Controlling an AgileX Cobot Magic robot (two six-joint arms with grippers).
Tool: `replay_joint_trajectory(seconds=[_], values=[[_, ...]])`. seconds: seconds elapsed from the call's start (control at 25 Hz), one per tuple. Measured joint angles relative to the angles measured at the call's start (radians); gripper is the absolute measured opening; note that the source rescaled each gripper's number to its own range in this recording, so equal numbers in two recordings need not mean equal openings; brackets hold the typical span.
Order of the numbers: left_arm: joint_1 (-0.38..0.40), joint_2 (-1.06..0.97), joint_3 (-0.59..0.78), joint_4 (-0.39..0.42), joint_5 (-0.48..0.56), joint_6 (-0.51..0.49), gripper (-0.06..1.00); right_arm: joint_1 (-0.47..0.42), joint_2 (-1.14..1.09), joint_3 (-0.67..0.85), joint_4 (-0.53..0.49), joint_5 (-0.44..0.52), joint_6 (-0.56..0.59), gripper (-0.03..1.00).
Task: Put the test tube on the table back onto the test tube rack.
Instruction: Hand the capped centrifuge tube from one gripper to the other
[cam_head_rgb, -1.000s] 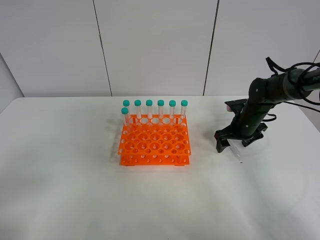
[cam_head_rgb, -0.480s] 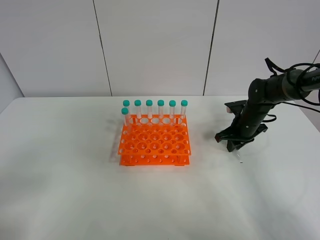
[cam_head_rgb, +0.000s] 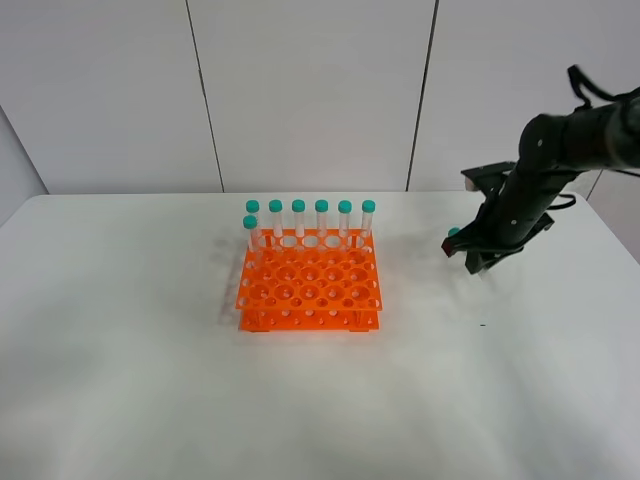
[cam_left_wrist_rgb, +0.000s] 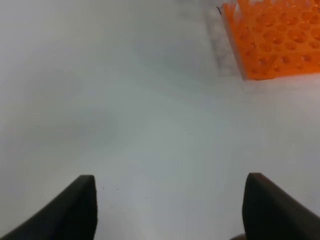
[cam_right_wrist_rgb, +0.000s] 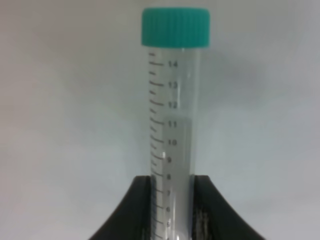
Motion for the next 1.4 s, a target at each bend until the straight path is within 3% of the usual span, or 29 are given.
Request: replay_joint_trajectory(seconds=[0.28, 0.56, 0.72, 0.84, 1.0, 1.28, 1.4], values=[[0.0, 0.0, 0.0, 0.0, 0.0, 0.0, 1.0, 0.0, -0.298, 0.034, 0.0, 0.102, -0.003, 0.04], [0.0, 0.0, 0.0, 0.0, 0.0, 0.0, 1.0, 0.0, -0.56, 0.273, 0.013, 0.143, 0.001, 0.04], [0.0, 0.0, 0.0, 0.0, 0.0, 0.0, 1.0, 0.0, -0.584, 0.337, 0.057, 0.126, -0.024, 0.04], [0.0, 0.0, 0.0, 0.0, 0.0, 0.0, 1.0, 0.013, -0.575, 0.319, 0.129, 0.046, -0.152, 0.04], [0.0, 0.0, 0.0, 0.0, 0.0, 0.0, 1.0, 0.094, -0.568, 0.291, 0.262, -0.061, -0.378, 0.04], [0.0, 0.0, 0.0, 0.0, 0.0, 0.0, 1.0, 0.301, -0.472, 0.288, 0.422, -0.087, -0.555, 0.04], [0.0, 0.0, 0.0, 0.0, -0.001, 0.0, 1.0, 0.354, -0.404, 0.288, 0.542, -0.087, -0.681, 0.04]])
